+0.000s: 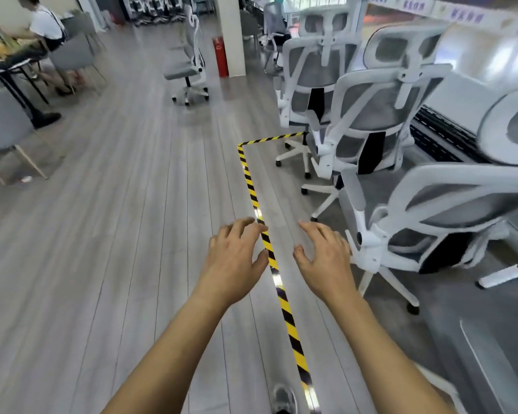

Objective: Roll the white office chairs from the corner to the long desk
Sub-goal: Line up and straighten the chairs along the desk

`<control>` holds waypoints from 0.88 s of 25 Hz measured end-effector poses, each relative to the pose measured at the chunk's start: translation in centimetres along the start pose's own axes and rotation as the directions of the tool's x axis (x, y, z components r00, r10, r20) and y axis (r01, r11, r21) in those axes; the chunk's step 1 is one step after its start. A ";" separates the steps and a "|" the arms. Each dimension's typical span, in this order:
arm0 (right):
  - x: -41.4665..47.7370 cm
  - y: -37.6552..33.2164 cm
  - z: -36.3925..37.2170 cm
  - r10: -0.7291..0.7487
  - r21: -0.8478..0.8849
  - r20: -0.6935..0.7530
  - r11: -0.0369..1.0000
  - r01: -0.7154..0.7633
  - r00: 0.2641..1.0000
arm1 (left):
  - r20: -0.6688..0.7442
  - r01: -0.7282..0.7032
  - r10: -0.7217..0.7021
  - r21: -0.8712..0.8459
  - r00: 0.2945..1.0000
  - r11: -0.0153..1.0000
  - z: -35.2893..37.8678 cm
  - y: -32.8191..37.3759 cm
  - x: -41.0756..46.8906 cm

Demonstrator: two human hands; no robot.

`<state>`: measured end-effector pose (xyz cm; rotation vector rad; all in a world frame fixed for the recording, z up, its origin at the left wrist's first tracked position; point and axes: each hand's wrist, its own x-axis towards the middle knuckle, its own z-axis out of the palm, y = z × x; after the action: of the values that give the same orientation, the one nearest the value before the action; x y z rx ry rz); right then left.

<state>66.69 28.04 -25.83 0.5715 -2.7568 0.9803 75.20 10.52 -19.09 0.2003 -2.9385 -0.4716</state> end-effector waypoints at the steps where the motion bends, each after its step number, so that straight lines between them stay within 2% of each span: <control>1: 3.2 -0.3 1.0 0.000 -0.009 0.005 1.000 0.000 1.000 | -0.007 -0.009 0.009 0.012 1.000 1.000 -0.3 -1.1 3.0; 6: 17.6 -2.2 6.2 -0.030 -0.003 0.034 1.000 0.031 0.999 | -0.036 0.043 -0.044 -0.031 0.998 0.999 -0.8 -8.2 15.8; 11: 33.6 -2.8 12.4 -0.004 -0.032 0.011 0.999 0.004 1.000 | -0.065 0.008 -0.012 -0.065 0.998 0.998 -0.7 -15.7 32.0; 17: 51.1 -3.9 17.8 0.087 -0.042 -0.045 0.995 -0.089 0.995 | -0.044 -0.106 0.103 -0.091 0.994 0.990 -1.2 -23.3 51.2; 22: 63.7 0.1 18.8 0.153 -0.062 -0.155 0.984 -0.164 0.976 | -0.015 -0.225 0.225 -0.106 0.974 0.969 -0.1 -24.3 65.7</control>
<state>7.98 -2.95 -23.00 0.2574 -2.7230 0.9066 13.53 -22.62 -17.94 -0.1445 -2.8748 -0.5912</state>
